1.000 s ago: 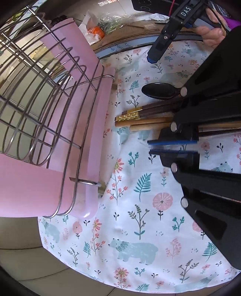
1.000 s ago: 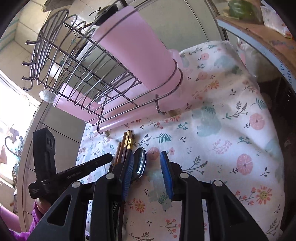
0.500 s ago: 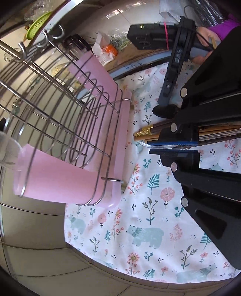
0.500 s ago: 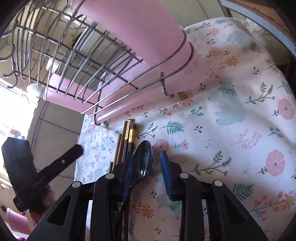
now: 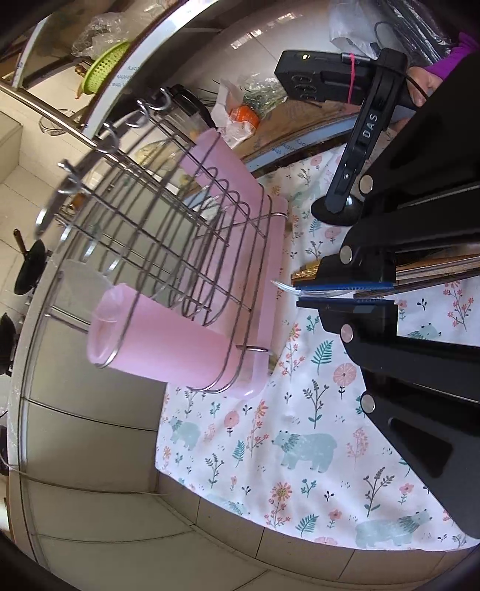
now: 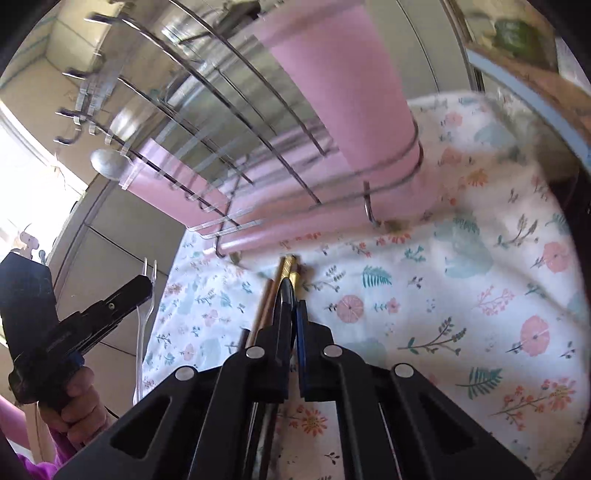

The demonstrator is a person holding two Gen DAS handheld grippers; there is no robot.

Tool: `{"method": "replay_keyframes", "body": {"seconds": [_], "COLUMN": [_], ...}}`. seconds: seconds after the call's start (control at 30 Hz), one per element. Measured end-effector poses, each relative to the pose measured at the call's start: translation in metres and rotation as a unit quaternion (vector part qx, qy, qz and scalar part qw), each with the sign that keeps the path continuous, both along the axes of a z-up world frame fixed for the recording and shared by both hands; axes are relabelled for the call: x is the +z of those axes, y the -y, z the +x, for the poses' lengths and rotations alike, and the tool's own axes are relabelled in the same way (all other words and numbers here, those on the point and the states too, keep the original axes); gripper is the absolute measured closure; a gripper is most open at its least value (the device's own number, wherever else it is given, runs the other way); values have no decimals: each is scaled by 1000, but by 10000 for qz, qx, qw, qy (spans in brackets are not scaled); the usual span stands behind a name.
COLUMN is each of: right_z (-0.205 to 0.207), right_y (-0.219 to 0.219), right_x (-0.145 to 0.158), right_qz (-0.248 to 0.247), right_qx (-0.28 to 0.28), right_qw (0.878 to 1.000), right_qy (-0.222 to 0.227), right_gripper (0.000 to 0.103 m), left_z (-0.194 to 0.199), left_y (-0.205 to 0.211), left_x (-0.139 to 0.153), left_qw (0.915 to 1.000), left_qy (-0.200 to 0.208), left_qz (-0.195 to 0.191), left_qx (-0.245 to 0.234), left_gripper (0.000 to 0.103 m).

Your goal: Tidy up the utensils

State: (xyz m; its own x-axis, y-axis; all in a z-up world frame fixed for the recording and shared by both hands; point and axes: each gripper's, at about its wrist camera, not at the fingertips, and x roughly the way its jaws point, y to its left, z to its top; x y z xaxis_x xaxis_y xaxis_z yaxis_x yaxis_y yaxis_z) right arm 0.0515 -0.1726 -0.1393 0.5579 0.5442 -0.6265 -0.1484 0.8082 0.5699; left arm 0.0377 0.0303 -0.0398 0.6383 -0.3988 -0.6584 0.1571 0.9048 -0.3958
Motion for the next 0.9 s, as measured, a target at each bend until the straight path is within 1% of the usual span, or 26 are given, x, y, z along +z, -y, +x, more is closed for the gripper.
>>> {"method": "replay_keyframes", "body": {"seconds": [0.1,0.2,0.37,0.43,0.53,0.63,0.7,0.9], "right_z": [-14,-23,-39,-46,-54,-59,-58,-56], "right_y": [2,4,21,31,40,49,53,63], "right_x": [26,48,93,115,141,168,179,214], "right_qz": [-142,-261,-376,-432,-521,-640,-716,-998], "right_qx": [-127,-252,-497,-650,-903,-1166,-1287,-1781], "right_qw": [9984,9951,9853,9785,9666,9513,9431,9070], "right_qy": [523,921,1588,1910,2341,2782,2982,3684], "right_gripper": [101,101,101,101,101,101,101,101], "left_z": [-6,-14,-20,-23,-26,-26,-24,-8], "left_y": [-5,-12,-23,-27,-32,-37,-40,-41], "left_x": [11,27,54,68,90,108,120,150], "left_qw": [9998,9986,9953,9928,9877,9816,9777,9642], "left_qy": [196,469,855,1067,1418,1736,1918,2441], "left_qz": [-70,-169,-293,-316,-347,-400,-414,-165], "left_qx": [72,181,356,439,565,683,742,1019], "left_gripper": [101,101,101,101,100,101,101,101]}}
